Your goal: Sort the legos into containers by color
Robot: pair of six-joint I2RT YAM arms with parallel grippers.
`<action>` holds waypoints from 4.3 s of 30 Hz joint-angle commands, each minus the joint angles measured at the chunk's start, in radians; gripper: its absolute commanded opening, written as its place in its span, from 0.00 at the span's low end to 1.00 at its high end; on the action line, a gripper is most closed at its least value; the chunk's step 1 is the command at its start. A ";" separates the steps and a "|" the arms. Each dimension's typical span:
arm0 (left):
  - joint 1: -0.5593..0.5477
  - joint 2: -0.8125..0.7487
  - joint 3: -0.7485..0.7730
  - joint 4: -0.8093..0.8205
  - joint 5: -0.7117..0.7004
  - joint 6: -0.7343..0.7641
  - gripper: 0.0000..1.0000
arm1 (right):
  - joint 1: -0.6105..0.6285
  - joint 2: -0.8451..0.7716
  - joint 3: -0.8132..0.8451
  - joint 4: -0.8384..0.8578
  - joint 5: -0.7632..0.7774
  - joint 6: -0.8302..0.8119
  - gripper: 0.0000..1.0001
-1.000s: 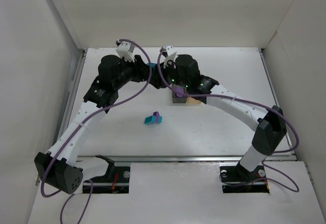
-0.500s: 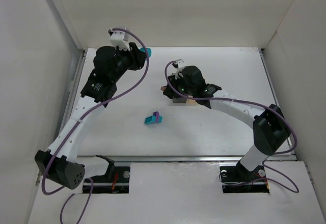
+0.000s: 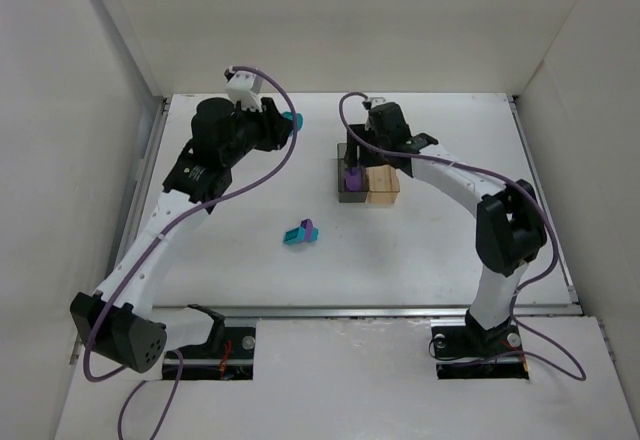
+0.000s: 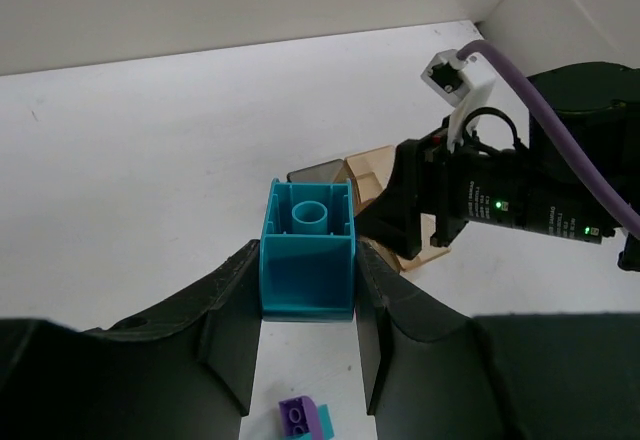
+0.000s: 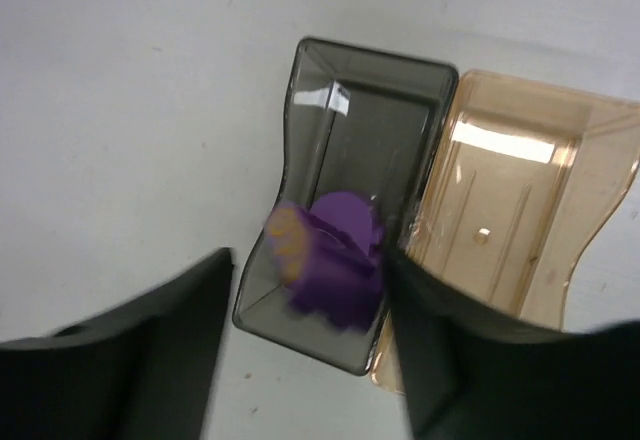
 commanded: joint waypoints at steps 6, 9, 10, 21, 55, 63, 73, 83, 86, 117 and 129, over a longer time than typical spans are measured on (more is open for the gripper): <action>-0.001 -0.046 -0.026 0.032 0.097 0.046 0.00 | 0.002 -0.118 0.064 -0.038 -0.059 -0.059 1.00; -0.001 -0.046 -0.049 0.084 0.212 0.133 0.00 | -0.007 -0.200 0.054 -0.004 -0.180 -0.096 1.00; -0.001 -0.057 -0.075 0.104 0.316 0.189 0.00 | -0.017 -0.251 0.054 0.005 -0.240 -0.134 1.00; -0.001 -0.126 -0.121 0.133 1.042 0.659 0.00 | -0.018 -0.471 -0.005 -0.200 -0.810 -0.633 0.91; -0.020 -0.098 -0.109 0.092 0.992 0.560 0.68 | 0.183 -0.528 -0.071 0.045 -0.525 -0.495 0.00; -0.020 -0.139 -0.189 0.129 0.640 0.521 1.00 | 0.024 -0.447 -0.137 0.045 -0.173 -0.178 0.00; -0.020 -0.139 -0.281 -0.127 0.487 0.940 0.95 | -0.137 -0.199 -0.147 -0.058 -0.049 -0.067 0.00; -0.020 -0.149 -0.397 -0.293 0.519 1.172 0.79 | -0.146 -0.102 -0.070 -0.133 -0.029 -0.055 0.47; -0.020 -0.149 -0.408 -0.359 0.558 1.263 0.77 | -0.146 -0.111 -0.059 -0.142 -0.020 -0.045 0.77; -0.061 0.169 -0.580 0.006 0.346 1.271 0.78 | -0.094 -0.364 -0.131 -0.108 -0.092 -0.085 0.89; -0.081 0.157 -0.610 0.038 0.387 1.214 0.06 | -0.074 -0.382 -0.163 -0.078 -0.112 -0.085 0.89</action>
